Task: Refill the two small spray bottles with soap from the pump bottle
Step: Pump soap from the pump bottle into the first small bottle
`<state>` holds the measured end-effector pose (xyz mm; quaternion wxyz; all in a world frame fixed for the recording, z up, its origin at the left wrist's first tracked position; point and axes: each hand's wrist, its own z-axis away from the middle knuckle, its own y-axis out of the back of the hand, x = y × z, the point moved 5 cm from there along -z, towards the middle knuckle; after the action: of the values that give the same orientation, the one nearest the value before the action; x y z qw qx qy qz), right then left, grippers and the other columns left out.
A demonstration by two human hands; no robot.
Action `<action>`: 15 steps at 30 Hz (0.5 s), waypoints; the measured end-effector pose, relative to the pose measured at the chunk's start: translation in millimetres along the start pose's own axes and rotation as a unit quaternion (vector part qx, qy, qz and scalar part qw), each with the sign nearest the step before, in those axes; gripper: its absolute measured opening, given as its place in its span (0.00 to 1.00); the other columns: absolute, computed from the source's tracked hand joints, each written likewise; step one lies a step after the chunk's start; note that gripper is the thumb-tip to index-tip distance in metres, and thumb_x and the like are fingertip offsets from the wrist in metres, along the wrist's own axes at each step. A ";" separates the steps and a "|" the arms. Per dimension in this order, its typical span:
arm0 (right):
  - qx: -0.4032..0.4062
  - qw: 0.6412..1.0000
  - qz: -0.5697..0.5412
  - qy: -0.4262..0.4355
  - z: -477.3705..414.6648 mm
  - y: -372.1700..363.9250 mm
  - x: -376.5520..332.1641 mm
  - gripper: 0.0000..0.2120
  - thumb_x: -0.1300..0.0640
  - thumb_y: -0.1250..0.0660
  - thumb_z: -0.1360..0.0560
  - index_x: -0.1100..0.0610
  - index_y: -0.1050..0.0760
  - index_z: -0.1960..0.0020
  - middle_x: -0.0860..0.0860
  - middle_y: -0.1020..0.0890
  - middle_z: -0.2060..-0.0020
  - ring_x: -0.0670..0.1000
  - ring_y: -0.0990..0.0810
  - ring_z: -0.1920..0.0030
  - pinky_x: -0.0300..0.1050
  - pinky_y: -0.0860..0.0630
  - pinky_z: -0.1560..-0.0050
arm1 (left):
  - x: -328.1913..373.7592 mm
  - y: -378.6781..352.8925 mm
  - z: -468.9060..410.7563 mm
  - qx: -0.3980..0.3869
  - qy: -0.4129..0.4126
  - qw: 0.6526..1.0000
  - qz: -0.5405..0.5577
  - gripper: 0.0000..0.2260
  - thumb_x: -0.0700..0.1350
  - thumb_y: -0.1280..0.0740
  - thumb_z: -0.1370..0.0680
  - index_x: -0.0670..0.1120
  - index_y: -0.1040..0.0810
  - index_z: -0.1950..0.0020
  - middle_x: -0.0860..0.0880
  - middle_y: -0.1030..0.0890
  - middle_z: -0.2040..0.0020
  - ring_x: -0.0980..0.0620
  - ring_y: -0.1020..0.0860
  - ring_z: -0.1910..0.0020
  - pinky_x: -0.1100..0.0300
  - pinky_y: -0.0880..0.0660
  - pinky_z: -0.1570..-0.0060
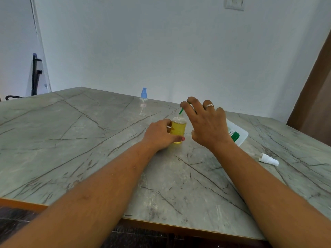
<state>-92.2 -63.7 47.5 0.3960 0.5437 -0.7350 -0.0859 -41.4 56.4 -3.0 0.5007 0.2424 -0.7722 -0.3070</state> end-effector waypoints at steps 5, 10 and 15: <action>-0.009 1.000 -0.006 -0.011 -0.7 2.3 0.9 0.35 0.50 0.26 0.38 0.50 0.38 0.35 0.53 0.29 0.38 0.58 0.25 0.47 0.50 0.24 0.61 | -0.3 -0.5 -0.5 0.003 0.002 1.000 -0.001 0.35 0.60 0.29 0.31 0.48 0.35 0.29 0.48 0.27 0.33 0.48 0.26 0.39 0.55 0.29 0.41; -0.015 1.000 -0.013 -0.012 -1.6 2.4 1.2 0.33 0.50 0.27 0.37 0.50 0.38 0.36 0.52 0.30 0.38 0.58 0.25 0.47 0.48 0.25 0.61 | -1.1 -1.0 -0.8 0.005 0.002 1.000 -0.006 0.35 0.60 0.29 0.31 0.48 0.35 0.29 0.48 0.27 0.33 0.49 0.27 0.39 0.56 0.29 0.43; -0.023 1.000 -0.016 0.008 -1.3 -1.5 0.8 0.38 0.50 0.26 0.37 0.49 0.43 0.32 0.52 0.33 0.34 0.58 0.26 0.44 0.49 0.25 0.60 | -2.3 -1.3 -1.3 0.005 0.005 1.000 -0.001 0.35 0.60 0.29 0.31 0.48 0.35 0.29 0.48 0.27 0.33 0.48 0.26 0.40 0.56 0.29 0.43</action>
<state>-90.3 -64.6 47.9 0.4129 0.5465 -0.7211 -0.1045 -39.2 56.7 -4.9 0.5027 0.2470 -0.7711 -0.3027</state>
